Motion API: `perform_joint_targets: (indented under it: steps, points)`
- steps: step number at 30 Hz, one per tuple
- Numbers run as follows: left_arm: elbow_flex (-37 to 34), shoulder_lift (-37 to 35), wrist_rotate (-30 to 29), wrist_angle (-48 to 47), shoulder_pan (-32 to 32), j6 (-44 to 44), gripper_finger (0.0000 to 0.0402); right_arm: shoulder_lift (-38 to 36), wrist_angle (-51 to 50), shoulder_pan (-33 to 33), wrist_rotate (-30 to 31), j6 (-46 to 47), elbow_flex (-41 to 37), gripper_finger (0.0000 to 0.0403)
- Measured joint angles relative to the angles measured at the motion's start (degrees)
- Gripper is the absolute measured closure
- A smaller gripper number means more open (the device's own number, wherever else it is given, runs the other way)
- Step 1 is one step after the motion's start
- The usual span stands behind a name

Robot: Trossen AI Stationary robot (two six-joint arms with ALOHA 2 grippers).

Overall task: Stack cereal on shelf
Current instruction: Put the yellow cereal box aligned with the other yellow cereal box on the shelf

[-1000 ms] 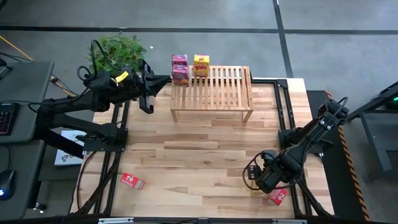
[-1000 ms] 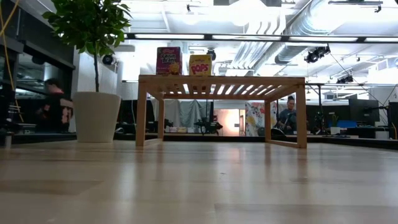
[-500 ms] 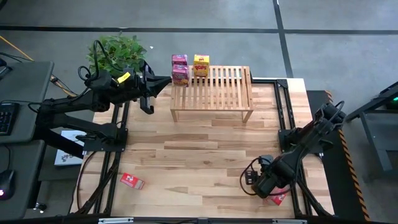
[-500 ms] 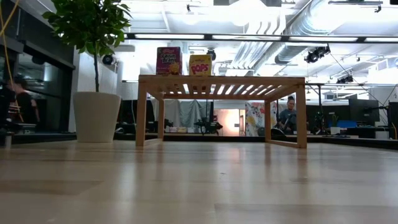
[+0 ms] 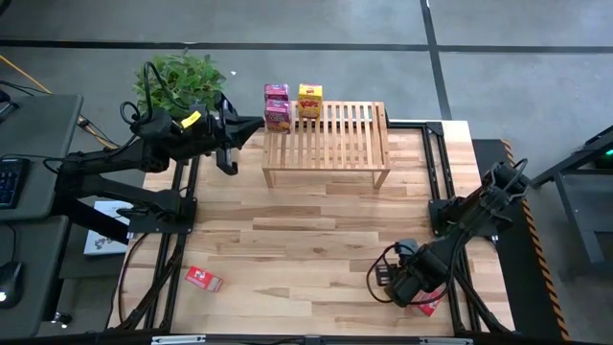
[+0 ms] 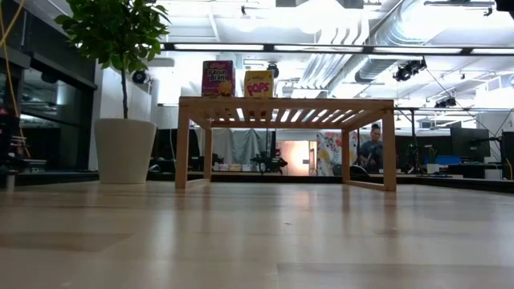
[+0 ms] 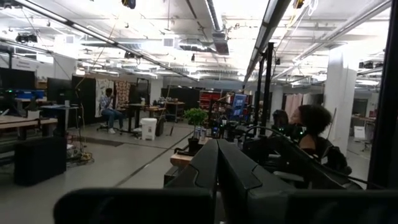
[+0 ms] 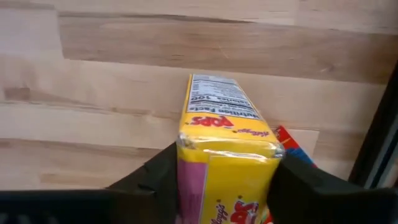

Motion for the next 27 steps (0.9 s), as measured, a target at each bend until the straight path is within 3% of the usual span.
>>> perform_joint_targets:
  steps: [5, 9, 15, 23, 27]
  points:
    - [0.00, 0.00, -0.23, -0.23, 0.01, -0.02, 0.0401, -1.28, -0.88, 0.46, 2.03, -6.49, 2.25, 0.0283]
    - [0.00, -0.02, -0.23, -0.09, 0.01, -0.02, 0.0401, -3.53, -1.84, 1.04, 11.11, -17.76, 7.73, 0.0300]
    - [0.00, -0.02, -0.21, -0.05, 0.01, -0.04, 0.0401, -5.29, -1.47, -2.82, 25.94, -44.90, 20.72, 0.0299]
    - [0.00, -0.02, -0.18, 0.94, 0.01, -1.38, 0.0401, -5.23, -4.11, -17.82, 38.31, -79.93, 38.08, 0.0296]
    - [0.00, -0.02, -0.11, 0.92, -0.08, -3.08, 0.0401, -5.19, -3.92, -29.38, 38.49, -94.40, 42.51, 0.0295]
